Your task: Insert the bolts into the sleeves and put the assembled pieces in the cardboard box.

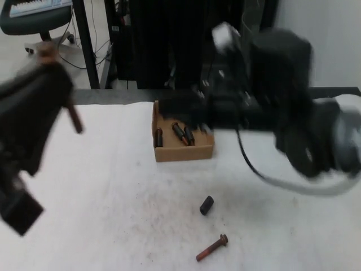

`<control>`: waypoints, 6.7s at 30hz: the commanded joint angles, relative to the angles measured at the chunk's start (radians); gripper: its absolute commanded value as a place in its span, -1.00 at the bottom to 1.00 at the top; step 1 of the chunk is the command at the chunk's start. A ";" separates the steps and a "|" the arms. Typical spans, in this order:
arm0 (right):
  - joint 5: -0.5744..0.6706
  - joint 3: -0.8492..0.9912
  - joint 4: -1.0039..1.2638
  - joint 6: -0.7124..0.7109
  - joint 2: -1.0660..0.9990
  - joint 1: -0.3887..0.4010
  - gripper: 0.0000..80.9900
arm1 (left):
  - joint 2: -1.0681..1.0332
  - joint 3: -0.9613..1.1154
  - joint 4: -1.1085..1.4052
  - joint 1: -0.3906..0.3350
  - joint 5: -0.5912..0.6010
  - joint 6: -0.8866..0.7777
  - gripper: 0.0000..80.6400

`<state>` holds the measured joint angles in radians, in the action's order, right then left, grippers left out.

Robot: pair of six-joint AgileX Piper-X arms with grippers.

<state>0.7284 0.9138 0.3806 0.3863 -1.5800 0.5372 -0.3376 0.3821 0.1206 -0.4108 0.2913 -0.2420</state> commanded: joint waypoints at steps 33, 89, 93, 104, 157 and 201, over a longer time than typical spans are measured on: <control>0.070 -0.452 0.696 0.137 0.181 0.141 -0.98 | -0.682 -0.012 0.834 0.000 0.647 -0.475 -1.00; 0.033 -0.399 0.595 -0.118 0.181 0.186 -0.98 | -0.682 -0.011 0.907 0.056 0.661 -0.440 -1.00; 0.033 -0.399 0.595 -0.118 0.181 0.186 -0.98 | -0.682 -0.011 0.907 0.083 0.711 -0.446 -1.00; 0.033 -0.399 0.595 -0.116 0.181 0.186 -0.98 | -0.682 -0.011 0.907 0.080 0.713 -0.461 -1.00; 0.028 -0.397 0.612 -0.041 0.181 0.186 -0.98 | -0.682 -0.011 0.879 0.079 0.689 -0.468 -1.00; 0.074 -0.351 0.512 -0.051 0.181 0.181 -0.98 | -0.682 -0.011 0.886 0.071 0.668 -0.432 -1.00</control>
<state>0.7845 0.5542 0.8967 0.3556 -1.4094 0.7225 -1.0231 0.3673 0.9867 -0.3412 0.9632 -0.6689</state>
